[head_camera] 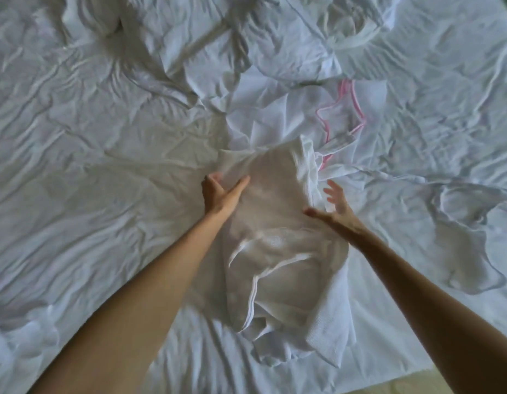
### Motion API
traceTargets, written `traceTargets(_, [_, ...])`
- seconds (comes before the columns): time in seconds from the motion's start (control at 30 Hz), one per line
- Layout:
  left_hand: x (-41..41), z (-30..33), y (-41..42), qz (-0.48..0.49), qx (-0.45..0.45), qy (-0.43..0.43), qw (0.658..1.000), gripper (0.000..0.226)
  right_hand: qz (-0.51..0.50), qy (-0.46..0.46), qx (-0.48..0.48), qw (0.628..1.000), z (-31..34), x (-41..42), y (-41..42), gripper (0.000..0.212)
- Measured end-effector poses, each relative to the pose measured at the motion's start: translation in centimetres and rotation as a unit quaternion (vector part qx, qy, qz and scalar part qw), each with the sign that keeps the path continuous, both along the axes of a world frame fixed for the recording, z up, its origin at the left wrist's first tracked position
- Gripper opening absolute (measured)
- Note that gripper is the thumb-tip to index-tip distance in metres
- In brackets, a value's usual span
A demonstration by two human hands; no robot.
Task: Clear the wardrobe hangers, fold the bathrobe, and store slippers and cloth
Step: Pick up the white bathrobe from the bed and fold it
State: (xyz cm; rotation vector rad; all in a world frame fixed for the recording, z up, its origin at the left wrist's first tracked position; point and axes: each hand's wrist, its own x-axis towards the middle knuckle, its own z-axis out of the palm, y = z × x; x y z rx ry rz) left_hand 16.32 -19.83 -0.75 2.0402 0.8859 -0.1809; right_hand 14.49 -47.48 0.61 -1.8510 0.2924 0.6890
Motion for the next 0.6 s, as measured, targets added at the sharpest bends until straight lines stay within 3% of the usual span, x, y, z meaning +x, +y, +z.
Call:
traceTargets(0.07, [1.1,-0.4,1.1,-0.024,-0.012,0.074,0.997,0.107,0.014,-0.002,0.013,1.000,-0.7,3.5,1.3,0.114])
traceTargets(0.13, [1.8,-1.1,1.6,-0.018,0.003,0.097,0.995,0.114,0.035,0.002,0.035,0.999,-1.2,5.7,2.6,0.089])
traceTargets(0.2, [2.1,-1.3,2.0,0.021,-0.058,0.111,0.992,0.123,0.070,-0.023,0.030,0.997,-1.6,6.9,3.4,0.068])
traceTargets(0.27, [1.9,-1.3,2.4,0.043,-0.131,0.102,0.985,0.094,0.084,-0.048,0.000,0.995,-1.7,7.3,3.6,0.055])
traceTargets(0.33, [1.4,-0.5,2.8,0.030,-0.169,0.072,0.982,0.055,0.075,-0.068,-0.028,0.994,-1.8,7.3,3.1,0.060])
traceTargets(0.4, [0.3,1.3,3.2,-0.008,-0.192,0.037,0.981,0.035,0.066,-0.089,-0.046,0.993,-1.3,6.6,2.3,0.081])
traceTargets(0.5, [-2.2,4.1,4.2,-0.093,-0.181,-0.007,0.979,0.038,0.081,-0.167,-0.070,0.980,0.5,4.4,1.4,0.094])
traceTargets(0.6, [-5.9,6.9,4.2,-0.204,-0.142,-0.039,0.968,0.044,0.087,-0.252,-0.144,0.953,3.2,0.3,0.8,0.062])
